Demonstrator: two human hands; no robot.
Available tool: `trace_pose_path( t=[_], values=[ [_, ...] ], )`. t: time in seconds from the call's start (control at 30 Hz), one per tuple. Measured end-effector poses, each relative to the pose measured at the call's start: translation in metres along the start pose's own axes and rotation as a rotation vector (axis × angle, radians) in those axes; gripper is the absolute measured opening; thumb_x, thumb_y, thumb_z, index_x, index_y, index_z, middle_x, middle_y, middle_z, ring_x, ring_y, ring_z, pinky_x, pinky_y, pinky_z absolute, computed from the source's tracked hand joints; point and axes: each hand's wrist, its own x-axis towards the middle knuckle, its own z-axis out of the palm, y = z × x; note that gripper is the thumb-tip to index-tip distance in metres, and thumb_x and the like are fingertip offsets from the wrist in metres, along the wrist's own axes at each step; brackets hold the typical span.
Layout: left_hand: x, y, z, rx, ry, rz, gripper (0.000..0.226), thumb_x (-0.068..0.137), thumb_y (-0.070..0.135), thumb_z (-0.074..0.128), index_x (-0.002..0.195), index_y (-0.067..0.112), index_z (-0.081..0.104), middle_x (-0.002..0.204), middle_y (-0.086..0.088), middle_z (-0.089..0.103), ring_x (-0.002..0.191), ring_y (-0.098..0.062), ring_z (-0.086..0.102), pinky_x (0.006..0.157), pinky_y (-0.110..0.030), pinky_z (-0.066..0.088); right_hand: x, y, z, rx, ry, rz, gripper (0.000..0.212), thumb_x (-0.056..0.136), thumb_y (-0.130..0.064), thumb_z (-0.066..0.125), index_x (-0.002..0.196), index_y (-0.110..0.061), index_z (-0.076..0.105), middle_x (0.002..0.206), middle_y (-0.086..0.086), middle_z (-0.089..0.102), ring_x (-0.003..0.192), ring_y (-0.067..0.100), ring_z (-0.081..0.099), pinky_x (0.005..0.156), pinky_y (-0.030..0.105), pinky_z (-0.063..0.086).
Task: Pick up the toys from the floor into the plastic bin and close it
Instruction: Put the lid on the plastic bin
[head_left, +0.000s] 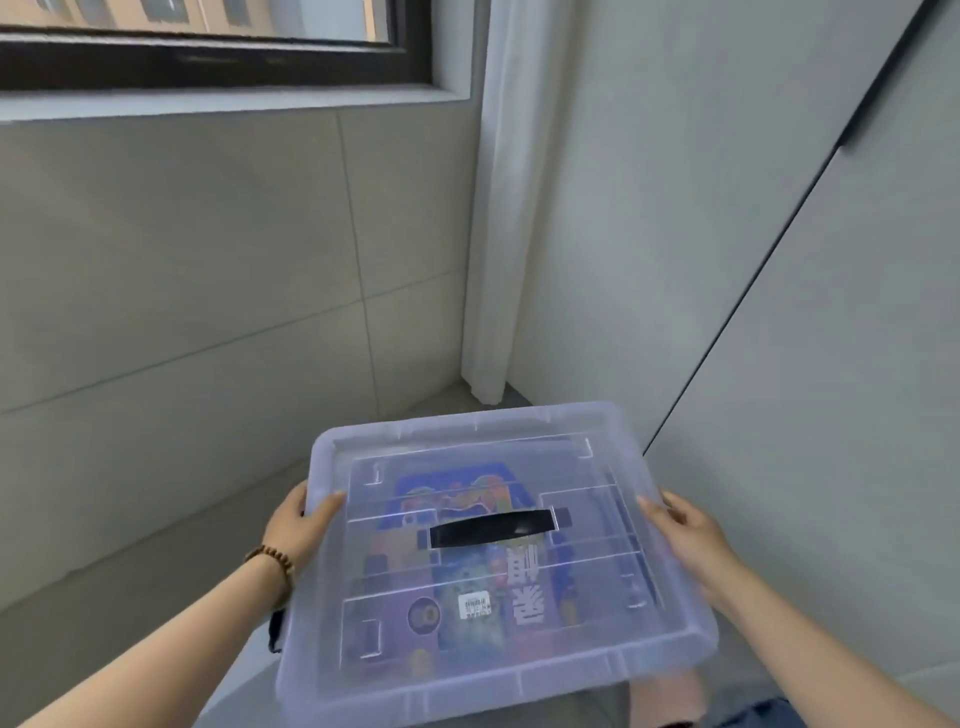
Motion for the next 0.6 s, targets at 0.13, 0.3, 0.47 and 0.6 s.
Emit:
trace_pose_path(
  t=[0.13, 0.3, 0.47, 0.6],
  values=[
    [-0.001, -0.027, 0.007, 0.021, 0.015, -0.032, 0.043, 0.093, 0.034, 0.051, 0.133, 0.018, 0.047, 0.128, -0.008, 0.055, 0.109, -0.028, 0.051, 0.087, -0.034, 0.038, 0.007, 0.019, 0.021, -0.111, 0.026, -0.013, 0.016, 0.091, -0.03, 0.058, 0.1, -0.02, 0.067, 0.088, 0.004, 0.07, 0.076, 0.016, 0.064, 0.064, 0.026, 0.048],
    [0.025, -0.029, 0.015, 0.078, 0.019, -0.046, 0.05, 0.095, 0.034, 0.047, 0.14, 0.015, 0.04, 0.139, -0.01, 0.048, 0.124, -0.032, 0.046, 0.1, -0.039, 0.036, 0.029, 0.055, 0.034, -0.229, 0.079, 0.009, 0.024, 0.085, -0.046, 0.059, 0.081, -0.024, 0.068, 0.106, 0.019, 0.058, 0.087, 0.023, 0.058, 0.078, 0.03, 0.046],
    [0.041, -0.038, 0.021, 0.124, 0.048, -0.035, 0.047, 0.096, 0.031, 0.045, 0.139, 0.012, 0.04, 0.139, -0.012, 0.048, 0.125, -0.033, 0.045, 0.1, -0.039, 0.035, 0.023, 0.053, 0.045, -0.257, 0.071, -0.048, 0.014, 0.095, -0.033, 0.049, 0.102, -0.029, 0.061, 0.099, 0.006, 0.047, 0.077, 0.008, 0.053, 0.064, 0.022, 0.037],
    [0.033, -0.042, 0.023, 0.146, 0.091, 0.023, 0.045, 0.095, 0.033, 0.047, 0.136, 0.014, 0.043, 0.134, -0.011, 0.052, 0.12, -0.032, 0.049, 0.093, -0.039, 0.038, 0.021, 0.058, 0.047, -0.325, 0.098, -0.081, 0.021, 0.094, -0.035, 0.049, 0.097, -0.02, 0.063, 0.098, 0.008, 0.05, 0.079, 0.011, 0.055, 0.063, 0.02, 0.039]
  ],
)
